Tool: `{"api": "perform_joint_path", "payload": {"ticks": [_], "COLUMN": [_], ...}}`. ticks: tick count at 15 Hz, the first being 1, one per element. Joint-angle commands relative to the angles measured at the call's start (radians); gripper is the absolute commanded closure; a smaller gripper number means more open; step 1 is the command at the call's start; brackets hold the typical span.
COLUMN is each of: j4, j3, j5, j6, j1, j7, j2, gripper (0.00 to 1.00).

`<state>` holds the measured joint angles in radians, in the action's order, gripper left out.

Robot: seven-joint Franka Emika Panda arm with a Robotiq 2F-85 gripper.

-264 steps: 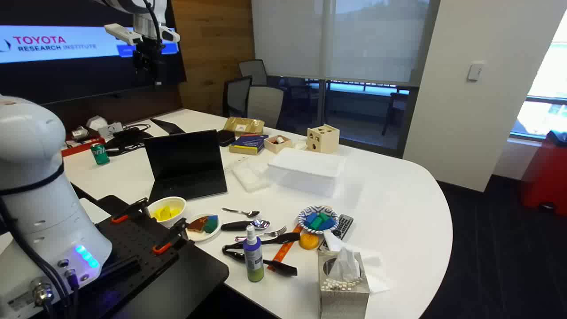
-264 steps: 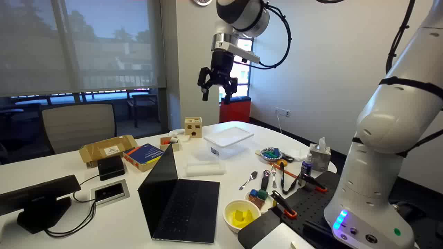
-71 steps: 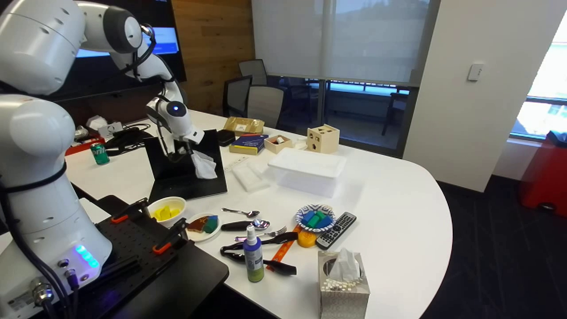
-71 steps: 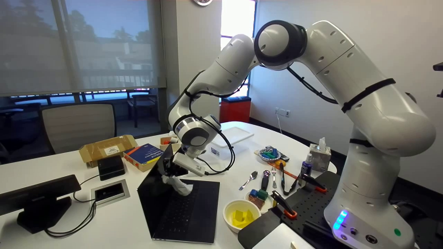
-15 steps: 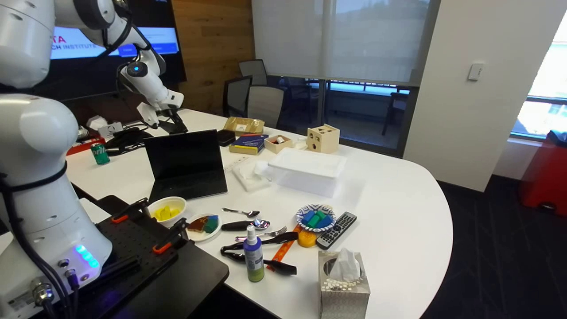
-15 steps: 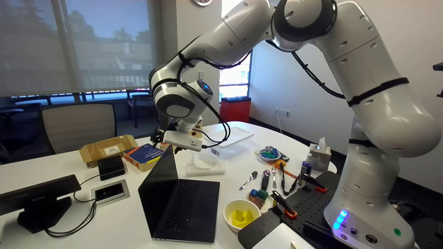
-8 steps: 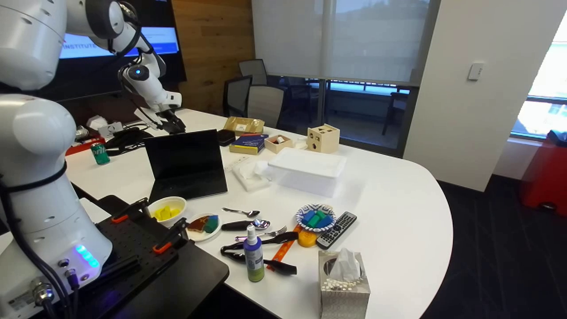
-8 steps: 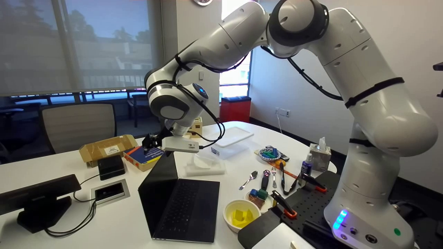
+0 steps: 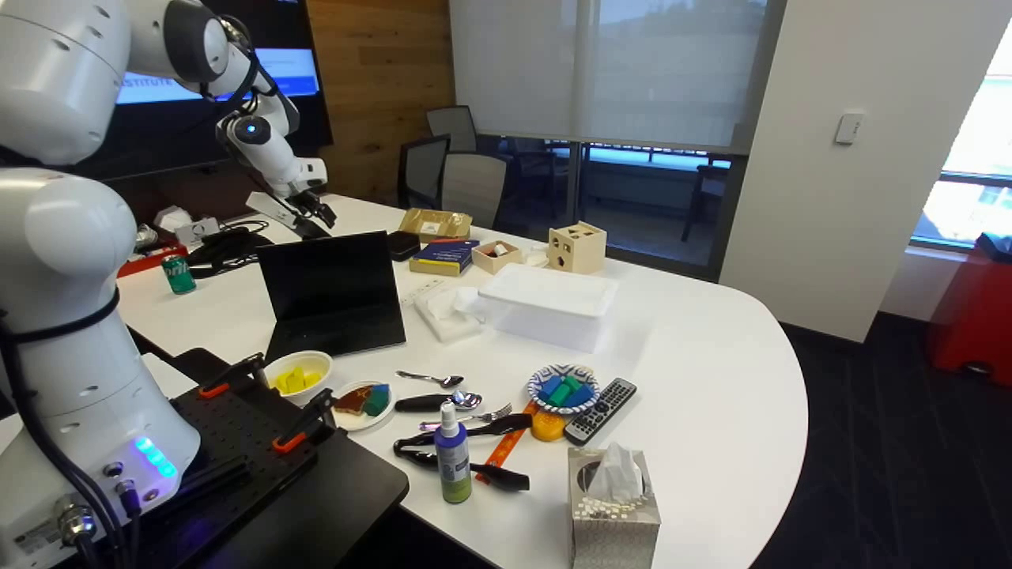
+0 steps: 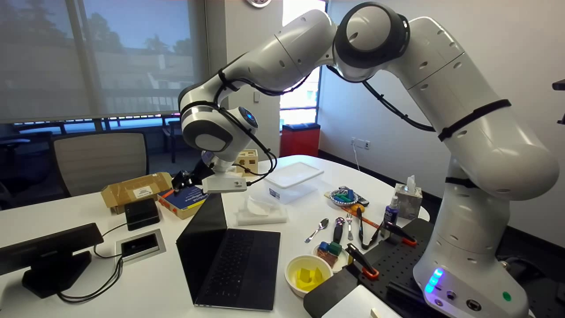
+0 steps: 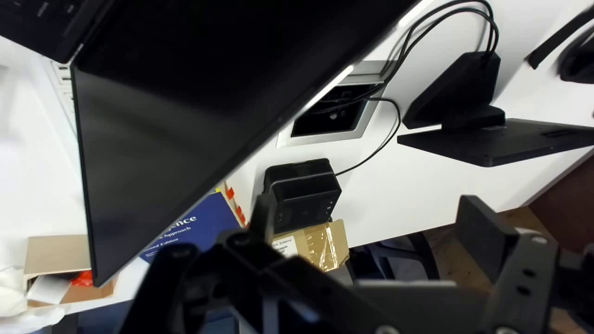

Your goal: Use the tissue to clean the laptop's screen

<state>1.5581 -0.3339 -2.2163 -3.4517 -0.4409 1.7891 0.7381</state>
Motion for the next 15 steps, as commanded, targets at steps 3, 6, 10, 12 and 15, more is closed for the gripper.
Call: {"api": "perform_joint_path", "payload": {"ticks": [3, 6, 10, 12, 15], "j4": [-0.071, -0.062, -0.02, 0.007, 0.054], "j3": [-0.015, 0.005, 0.09, 0.166, 0.29], "j5": [-0.03, -0.052, -0.14, -0.205, -0.321], "j6": [-0.011, -0.011, -0.008, -0.004, -0.01], "j1": [0.015, -0.001, -0.057, -0.11, -0.195], "j7": [0.141, 0.178, 0.176, 0.161, 0.148], "j2": [0.091, 0.094, 0.07, 0.062, 0.061], "gripper": [0.0, 0.0, 0.0, 0.0, 0.0]}}
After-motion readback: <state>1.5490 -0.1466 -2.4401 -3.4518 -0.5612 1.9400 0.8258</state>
